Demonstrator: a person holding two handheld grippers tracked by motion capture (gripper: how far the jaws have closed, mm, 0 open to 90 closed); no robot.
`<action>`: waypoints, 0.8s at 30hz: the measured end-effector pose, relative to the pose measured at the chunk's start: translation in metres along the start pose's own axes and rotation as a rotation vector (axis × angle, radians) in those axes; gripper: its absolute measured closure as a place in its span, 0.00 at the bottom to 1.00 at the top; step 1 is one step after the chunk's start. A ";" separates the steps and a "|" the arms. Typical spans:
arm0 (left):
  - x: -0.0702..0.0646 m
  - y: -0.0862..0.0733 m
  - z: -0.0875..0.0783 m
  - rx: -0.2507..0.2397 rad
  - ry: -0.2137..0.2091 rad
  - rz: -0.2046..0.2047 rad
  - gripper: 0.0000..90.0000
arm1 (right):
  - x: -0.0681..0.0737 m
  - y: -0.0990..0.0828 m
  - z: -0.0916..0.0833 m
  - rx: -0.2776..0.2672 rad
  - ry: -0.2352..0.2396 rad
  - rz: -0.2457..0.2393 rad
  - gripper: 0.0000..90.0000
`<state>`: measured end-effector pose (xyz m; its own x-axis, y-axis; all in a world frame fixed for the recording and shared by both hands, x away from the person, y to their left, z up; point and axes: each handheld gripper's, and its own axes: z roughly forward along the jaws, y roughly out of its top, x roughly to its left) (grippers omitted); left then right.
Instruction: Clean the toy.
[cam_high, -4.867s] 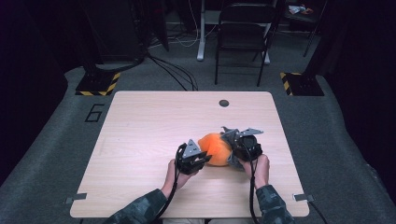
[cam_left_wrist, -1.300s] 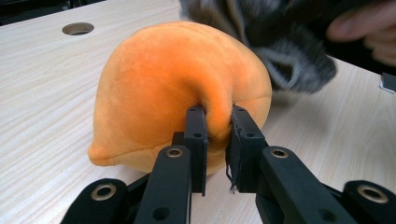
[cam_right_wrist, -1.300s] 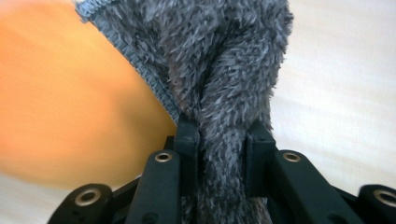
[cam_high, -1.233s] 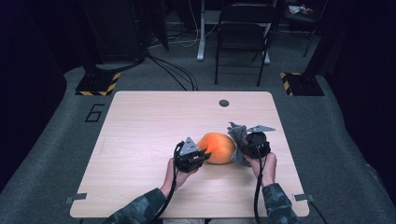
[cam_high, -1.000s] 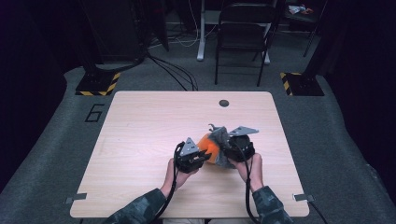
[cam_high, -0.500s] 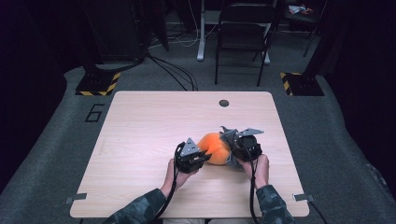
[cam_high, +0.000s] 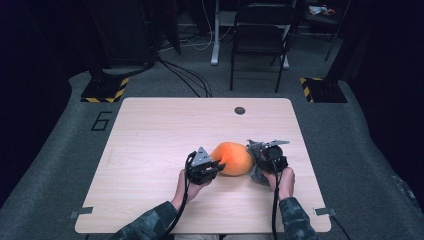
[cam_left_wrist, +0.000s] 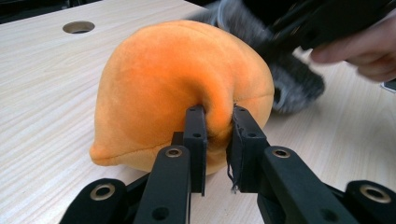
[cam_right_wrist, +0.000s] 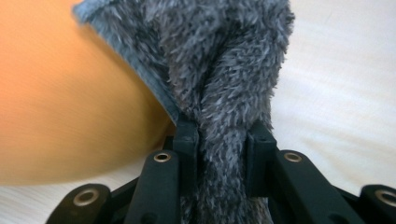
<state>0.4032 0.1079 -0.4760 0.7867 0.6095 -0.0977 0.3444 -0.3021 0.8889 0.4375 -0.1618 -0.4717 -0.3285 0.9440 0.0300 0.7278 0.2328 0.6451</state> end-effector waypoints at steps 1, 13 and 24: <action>0.000 0.000 0.000 0.005 -0.004 0.000 0.87 | 0.001 0.003 -0.007 -0.025 -0.002 -0.006 0.79; -0.005 0.001 -0.002 0.033 0.082 0.126 0.53 | 0.027 0.015 -0.020 -0.086 0.082 -0.071 0.79; -0.009 -0.005 0.009 0.009 0.121 0.164 0.84 | 0.022 0.014 -0.021 -0.108 0.090 -0.057 0.79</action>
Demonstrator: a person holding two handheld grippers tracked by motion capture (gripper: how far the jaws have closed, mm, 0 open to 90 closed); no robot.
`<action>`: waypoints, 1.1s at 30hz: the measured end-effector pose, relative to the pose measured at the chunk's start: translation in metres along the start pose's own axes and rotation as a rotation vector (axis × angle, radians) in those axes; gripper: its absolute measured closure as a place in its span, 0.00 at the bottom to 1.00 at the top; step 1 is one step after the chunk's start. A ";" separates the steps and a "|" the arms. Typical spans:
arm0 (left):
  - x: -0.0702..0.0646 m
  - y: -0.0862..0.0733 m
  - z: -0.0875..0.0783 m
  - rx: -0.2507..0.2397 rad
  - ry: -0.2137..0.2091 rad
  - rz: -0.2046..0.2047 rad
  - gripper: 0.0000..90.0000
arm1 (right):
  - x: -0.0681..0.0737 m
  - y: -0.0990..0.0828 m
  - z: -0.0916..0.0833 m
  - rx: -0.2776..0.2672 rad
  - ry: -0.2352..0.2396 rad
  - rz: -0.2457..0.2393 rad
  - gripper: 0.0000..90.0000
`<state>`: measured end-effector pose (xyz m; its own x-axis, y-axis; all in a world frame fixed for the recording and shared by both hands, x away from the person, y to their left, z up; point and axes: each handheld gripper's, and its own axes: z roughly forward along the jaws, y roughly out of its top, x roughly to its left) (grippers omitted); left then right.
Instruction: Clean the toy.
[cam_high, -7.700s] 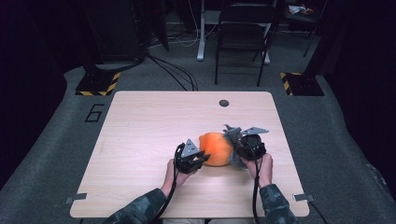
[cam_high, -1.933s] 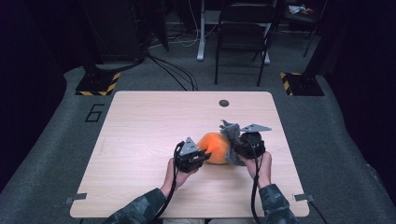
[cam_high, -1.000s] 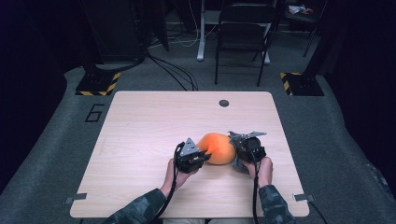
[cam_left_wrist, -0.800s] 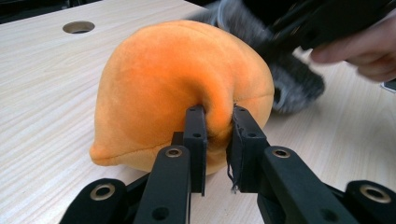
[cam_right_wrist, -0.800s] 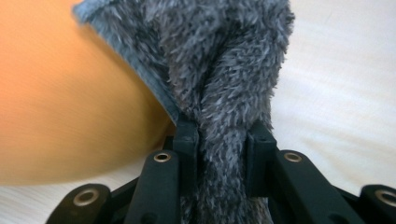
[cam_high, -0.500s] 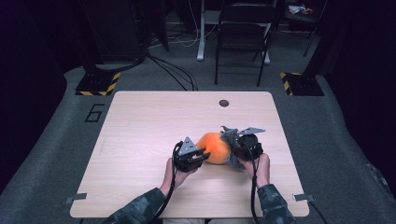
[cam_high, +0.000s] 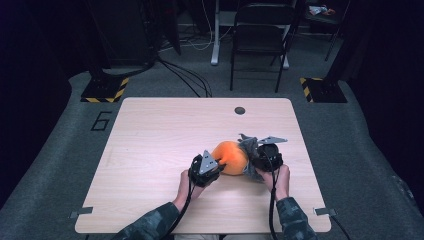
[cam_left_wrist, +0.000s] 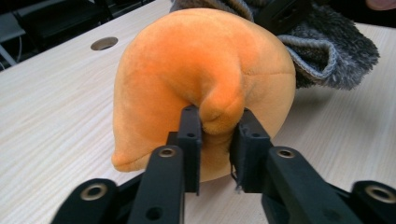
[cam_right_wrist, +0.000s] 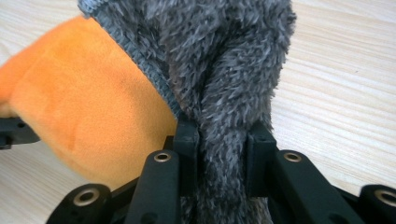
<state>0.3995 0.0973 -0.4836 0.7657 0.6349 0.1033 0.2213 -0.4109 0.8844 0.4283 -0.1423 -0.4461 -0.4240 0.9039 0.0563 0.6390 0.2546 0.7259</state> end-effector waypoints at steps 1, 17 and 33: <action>0.001 0.001 -0.001 -0.004 -0.002 -0.019 0.86 | 0.000 0.001 -0.002 -0.003 -0.001 -0.001 0.79; 0.002 0.015 -0.014 -0.026 -0.086 -0.206 0.86 | 0.057 0.022 -0.029 -0.064 0.061 -0.110 0.79; 0.007 0.009 -0.008 -0.017 -0.103 -0.209 0.86 | 0.026 0.006 -0.007 0.024 -0.026 -0.068 0.80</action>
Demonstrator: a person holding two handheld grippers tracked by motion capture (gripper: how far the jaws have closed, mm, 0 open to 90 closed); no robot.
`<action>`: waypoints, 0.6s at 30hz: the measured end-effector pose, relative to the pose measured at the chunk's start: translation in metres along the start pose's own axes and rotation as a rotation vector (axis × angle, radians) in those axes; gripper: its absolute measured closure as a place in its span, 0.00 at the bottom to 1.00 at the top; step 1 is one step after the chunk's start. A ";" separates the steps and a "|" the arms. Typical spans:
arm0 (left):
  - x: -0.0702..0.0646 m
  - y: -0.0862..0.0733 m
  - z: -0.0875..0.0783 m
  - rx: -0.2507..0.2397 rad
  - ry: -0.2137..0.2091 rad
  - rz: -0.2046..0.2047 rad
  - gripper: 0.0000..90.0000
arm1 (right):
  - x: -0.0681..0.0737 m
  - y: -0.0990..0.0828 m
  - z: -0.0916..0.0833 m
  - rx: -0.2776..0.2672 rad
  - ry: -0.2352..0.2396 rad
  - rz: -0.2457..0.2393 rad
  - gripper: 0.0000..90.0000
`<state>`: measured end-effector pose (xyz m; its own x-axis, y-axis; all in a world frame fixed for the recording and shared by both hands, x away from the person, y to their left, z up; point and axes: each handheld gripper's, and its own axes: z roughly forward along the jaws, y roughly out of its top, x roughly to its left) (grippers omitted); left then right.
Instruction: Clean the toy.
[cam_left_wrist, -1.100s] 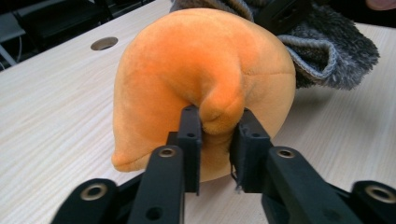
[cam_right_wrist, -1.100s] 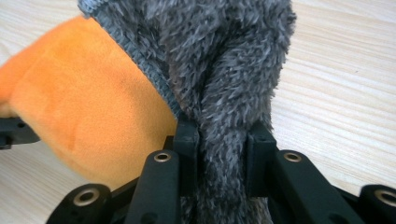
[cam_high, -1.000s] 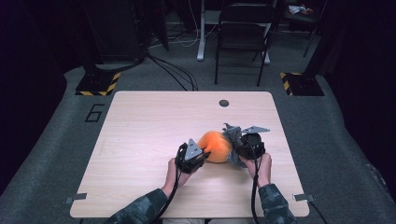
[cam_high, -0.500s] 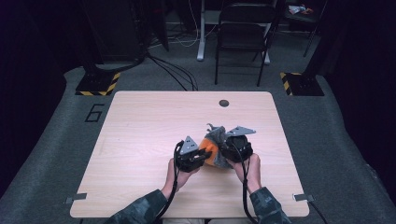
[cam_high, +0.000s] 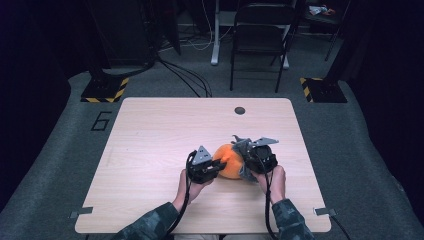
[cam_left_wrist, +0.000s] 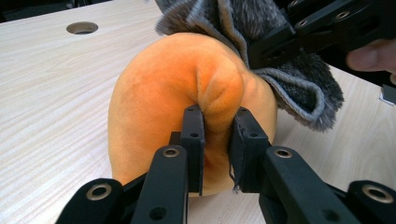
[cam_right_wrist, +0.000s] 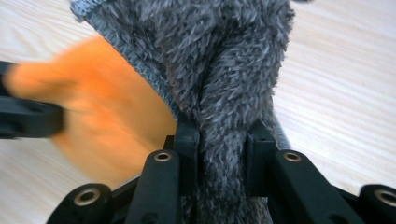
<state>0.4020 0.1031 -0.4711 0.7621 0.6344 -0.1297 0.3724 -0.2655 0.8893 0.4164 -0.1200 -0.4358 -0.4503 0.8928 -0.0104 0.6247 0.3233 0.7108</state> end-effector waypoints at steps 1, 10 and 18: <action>0.001 0.000 -0.001 0.005 -0.008 0.000 0.86 | -0.003 -0.002 0.002 0.010 -0.001 0.016 0.80; 0.002 -0.001 0.001 -0.008 -0.010 -0.006 0.85 | -0.025 -0.017 0.018 0.074 -0.035 0.075 0.80; 0.007 -0.002 -0.001 -0.018 -0.003 -0.020 0.85 | -0.036 -0.032 0.038 0.161 -0.049 0.109 0.79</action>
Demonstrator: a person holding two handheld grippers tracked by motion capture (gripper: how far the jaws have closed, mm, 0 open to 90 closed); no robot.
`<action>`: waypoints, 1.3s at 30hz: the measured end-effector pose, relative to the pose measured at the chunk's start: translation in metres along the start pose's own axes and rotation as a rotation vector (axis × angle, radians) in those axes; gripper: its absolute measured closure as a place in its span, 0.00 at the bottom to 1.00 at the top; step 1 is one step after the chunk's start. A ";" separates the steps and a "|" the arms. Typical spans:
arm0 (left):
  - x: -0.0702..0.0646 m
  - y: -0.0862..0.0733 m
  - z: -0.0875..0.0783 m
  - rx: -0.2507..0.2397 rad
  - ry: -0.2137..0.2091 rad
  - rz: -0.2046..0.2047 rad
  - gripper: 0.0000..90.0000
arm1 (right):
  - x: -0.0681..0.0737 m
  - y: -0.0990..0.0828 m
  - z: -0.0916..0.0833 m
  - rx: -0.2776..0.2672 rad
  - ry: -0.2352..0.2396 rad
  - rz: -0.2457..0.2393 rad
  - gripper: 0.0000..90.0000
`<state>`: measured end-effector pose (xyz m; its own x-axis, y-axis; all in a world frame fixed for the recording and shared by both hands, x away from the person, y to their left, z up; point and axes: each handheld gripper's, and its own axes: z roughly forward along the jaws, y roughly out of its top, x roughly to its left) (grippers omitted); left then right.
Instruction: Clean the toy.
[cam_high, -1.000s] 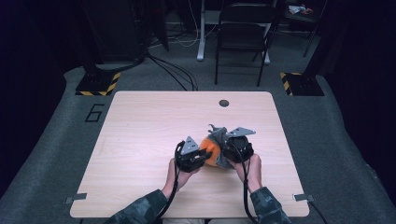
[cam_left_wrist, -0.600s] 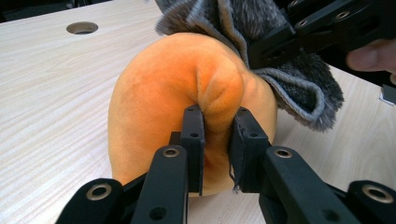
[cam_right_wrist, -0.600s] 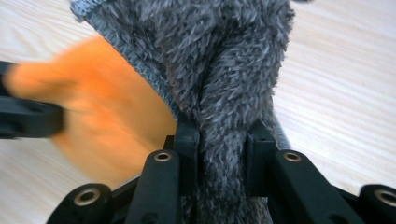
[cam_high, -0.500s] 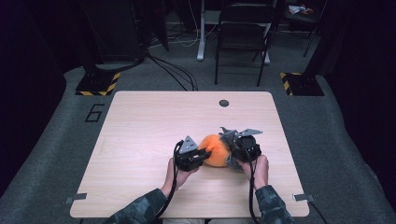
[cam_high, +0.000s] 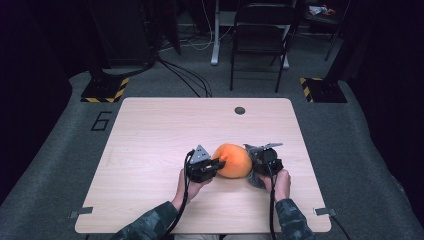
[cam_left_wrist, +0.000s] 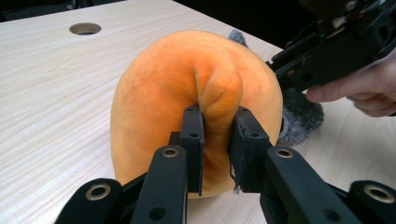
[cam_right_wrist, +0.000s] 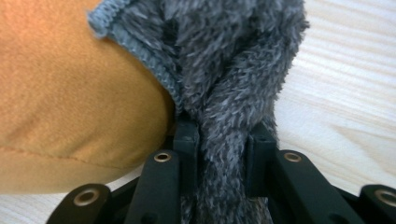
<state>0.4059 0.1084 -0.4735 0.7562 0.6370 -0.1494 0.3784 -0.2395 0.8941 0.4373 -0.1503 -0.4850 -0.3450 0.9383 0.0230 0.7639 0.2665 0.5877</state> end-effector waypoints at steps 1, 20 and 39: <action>0.000 0.000 0.000 0.001 0.002 -0.005 0.85 | 0.000 0.002 -0.004 -0.007 -0.003 -0.001 0.79; -0.002 -0.007 0.007 0.048 0.066 0.144 0.51 | 0.017 0.016 -0.033 -0.132 0.076 -0.048 0.80; -0.017 0.001 0.000 0.001 0.065 0.177 0.90 | 0.061 0.035 -0.079 -0.265 0.140 -0.159 0.79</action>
<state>0.3936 0.0972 -0.4703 0.7749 0.6310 0.0376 0.2432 -0.3525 0.9037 0.4000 -0.1014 -0.3993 -0.5337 0.8456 0.0141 0.5328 0.3233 0.7820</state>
